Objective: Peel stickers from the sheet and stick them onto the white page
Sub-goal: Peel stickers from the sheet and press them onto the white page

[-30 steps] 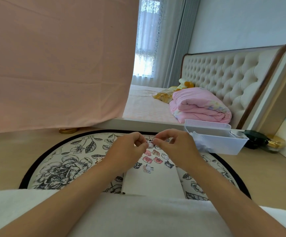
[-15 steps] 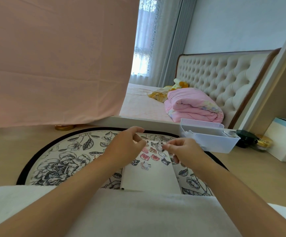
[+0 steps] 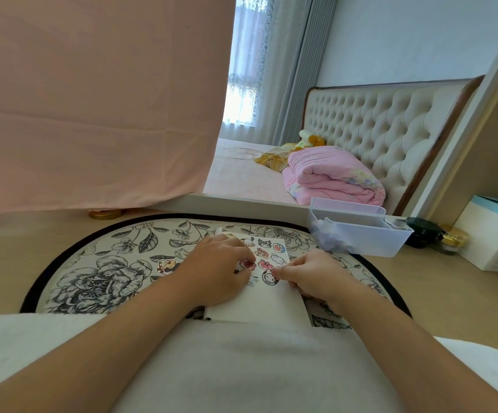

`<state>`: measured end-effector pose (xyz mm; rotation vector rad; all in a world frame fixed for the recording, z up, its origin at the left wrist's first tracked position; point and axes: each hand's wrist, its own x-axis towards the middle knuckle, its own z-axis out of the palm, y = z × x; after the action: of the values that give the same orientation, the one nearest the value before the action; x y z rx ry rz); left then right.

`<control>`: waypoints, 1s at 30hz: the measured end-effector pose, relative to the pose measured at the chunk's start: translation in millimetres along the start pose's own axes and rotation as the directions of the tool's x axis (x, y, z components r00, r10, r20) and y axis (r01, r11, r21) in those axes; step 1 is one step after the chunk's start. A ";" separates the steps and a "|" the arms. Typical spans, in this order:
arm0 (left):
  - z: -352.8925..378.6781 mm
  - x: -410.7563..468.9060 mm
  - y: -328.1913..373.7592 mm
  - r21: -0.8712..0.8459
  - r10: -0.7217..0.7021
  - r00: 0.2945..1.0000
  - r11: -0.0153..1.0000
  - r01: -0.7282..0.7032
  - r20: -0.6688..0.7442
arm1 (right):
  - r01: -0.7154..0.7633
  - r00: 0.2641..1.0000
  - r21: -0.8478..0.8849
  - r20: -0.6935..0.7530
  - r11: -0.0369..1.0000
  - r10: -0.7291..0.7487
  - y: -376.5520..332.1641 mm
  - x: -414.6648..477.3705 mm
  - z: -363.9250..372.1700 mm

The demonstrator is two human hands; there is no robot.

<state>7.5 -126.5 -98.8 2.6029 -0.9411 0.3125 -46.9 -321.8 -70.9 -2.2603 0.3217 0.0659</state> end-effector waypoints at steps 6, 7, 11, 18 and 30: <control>1.9 -0.1 0.0 0.005 0.003 1.000 1.000 -0.003 -0.013 | 0.032 0.999 -0.042 -0.019 0.999 -0.032 -1.6 3.4 2.5; 2.2 -0.2 -0.2 0.005 0.005 1.000 1.000 -0.004 -0.014 | 0.035 0.999 -0.048 -0.026 0.998 -0.037 -1.6 3.9 3.3; 3.4 0.0 0.0 0.017 0.016 0.999 1.000 -0.016 -0.028 | 0.041 0.997 -0.062 -0.056 0.997 -0.045 0.3 5.5 5.7; 0.2 -1.7 2.5 -0.134 0.142 0.988 0.980 -0.149 -0.059 | 0.054 0.994 -0.135 -0.092 0.989 -0.067 2.7 8.0 8.3; 0.0 -6.9 9.6 -0.027 0.171 0.985 0.985 -0.171 -0.001 | 0.314 0.898 -0.615 -0.055 0.723 -0.437 7.5 -24.2 -1.4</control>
<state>-4.0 -129.4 -98.6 2.5026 -1.1647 0.3394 -72.2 -322.4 -71.8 -2.9302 -0.0949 -0.3235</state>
